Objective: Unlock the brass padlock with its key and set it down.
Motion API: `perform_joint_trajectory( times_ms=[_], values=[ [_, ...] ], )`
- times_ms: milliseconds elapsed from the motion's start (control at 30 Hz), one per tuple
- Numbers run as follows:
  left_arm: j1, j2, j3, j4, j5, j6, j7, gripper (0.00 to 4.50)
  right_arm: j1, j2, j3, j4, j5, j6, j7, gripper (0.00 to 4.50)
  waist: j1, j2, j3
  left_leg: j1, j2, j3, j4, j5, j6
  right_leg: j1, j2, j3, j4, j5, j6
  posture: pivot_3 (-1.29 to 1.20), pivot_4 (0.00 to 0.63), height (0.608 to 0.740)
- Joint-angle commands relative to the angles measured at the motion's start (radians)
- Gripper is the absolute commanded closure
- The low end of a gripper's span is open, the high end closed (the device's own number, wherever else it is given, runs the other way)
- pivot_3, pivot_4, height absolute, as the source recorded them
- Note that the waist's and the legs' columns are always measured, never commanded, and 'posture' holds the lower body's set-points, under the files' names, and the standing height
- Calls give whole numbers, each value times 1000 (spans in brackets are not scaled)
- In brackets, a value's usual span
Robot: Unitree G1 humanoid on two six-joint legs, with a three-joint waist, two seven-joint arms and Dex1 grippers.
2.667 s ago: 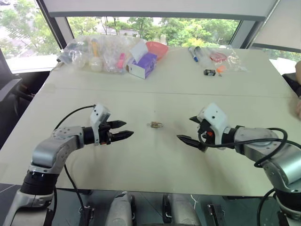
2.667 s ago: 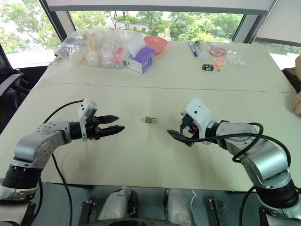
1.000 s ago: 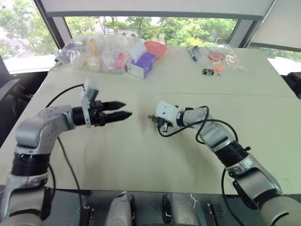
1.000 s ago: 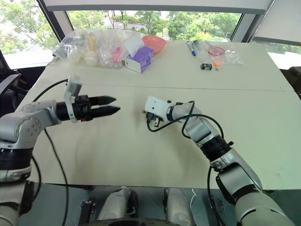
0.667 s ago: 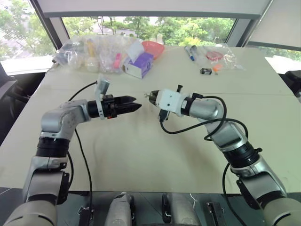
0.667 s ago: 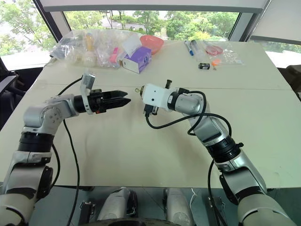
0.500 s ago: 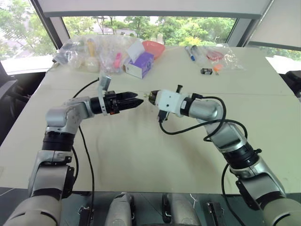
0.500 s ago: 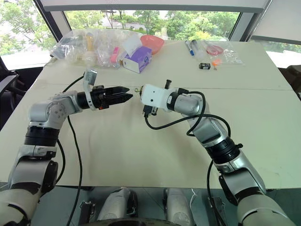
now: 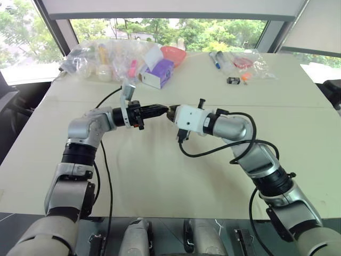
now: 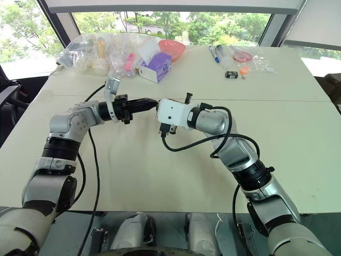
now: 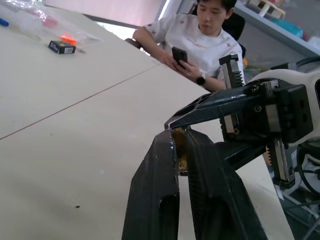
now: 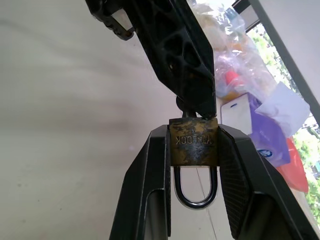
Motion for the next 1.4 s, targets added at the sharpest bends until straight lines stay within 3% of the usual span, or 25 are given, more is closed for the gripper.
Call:
perform_joint_trajectory(
  times_ms=[33,433,567,900,1000,1100,1400],
  values=[
    [-21,3,19,2,16,-23,-1,3873,-11,10,-15,-62,-1,-10,5,3805,0,0,0,0,0,0,0,0,0,0,0,0,0,0,0,0,150,734],
    [25,59,13,-23,26,26,-63,3873,-13,20,-28,-48,-18,-12,-6,3805,1,0,0,0,0,0,0,0,0,0,0,0,0,0,0,0,150,734],
    [25,44,31,-35,29,17,-25,2186,-14,24,-27,-45,-17,-15,-3,3805,1,0,0,0,0,0,0,0,0,0,0,0,0,0,0,0,150,734],
    [13,26,42,-41,15,30,-22,2186,-14,29,-23,-45,-18,-17,2,3805,0,0,0,0,0,0,0,0,0,0,0,0,0,0,0,0,150,734],
    [5,18,51,-43,4,38,-22,3048,-9,27,-22,-52,-18,-14,4,3805,1,0,0,0,0,0,0,0,0,0,0,0,0,0,0,0,150,734],
    [6,21,44,-53,4,42,-28,4450,-7,27,-22,-55,-19,-12,6,3805,0,0,0,0,0,0,0,0,0,0,0,0,0,0,0,0,150,734],
    [26,51,-22,-87,122,-96,-24,4486,0,24,-20,-62,-19,-8,18,3805,0,0,0,0,0,0,0,0,0,0,0,0,0,0,0,0,150,734]
  ],
)
